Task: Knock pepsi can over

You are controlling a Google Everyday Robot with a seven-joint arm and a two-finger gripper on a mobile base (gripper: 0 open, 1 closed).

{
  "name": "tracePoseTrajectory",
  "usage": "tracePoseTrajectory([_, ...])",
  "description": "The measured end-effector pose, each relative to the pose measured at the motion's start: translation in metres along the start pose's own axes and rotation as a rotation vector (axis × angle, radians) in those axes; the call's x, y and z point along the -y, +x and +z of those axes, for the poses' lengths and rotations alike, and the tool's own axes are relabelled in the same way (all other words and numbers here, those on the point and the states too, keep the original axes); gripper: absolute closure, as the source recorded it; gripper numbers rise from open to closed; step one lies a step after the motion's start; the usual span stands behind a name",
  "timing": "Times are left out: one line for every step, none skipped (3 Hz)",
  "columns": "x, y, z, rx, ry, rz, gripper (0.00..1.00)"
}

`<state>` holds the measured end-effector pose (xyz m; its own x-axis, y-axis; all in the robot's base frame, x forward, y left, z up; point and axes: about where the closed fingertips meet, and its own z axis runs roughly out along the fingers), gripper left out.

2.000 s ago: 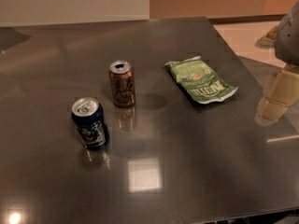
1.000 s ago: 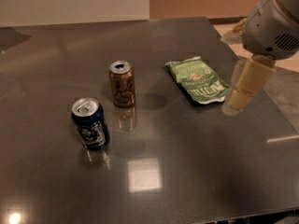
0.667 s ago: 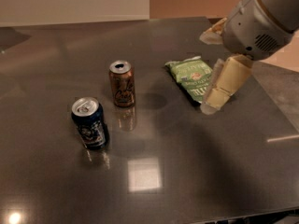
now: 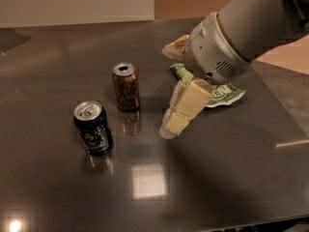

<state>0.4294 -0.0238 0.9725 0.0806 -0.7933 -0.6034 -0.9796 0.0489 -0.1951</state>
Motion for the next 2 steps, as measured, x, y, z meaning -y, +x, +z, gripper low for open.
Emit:
tracePoseTrajectory([-0.027, -0.023, 0.032, 0.033, -0.031, -0.036, 0.00])
tracePoseTrajectory([-0.051, -0.036, 0.065, 0.033, -0.078, -0.047, 0.00])
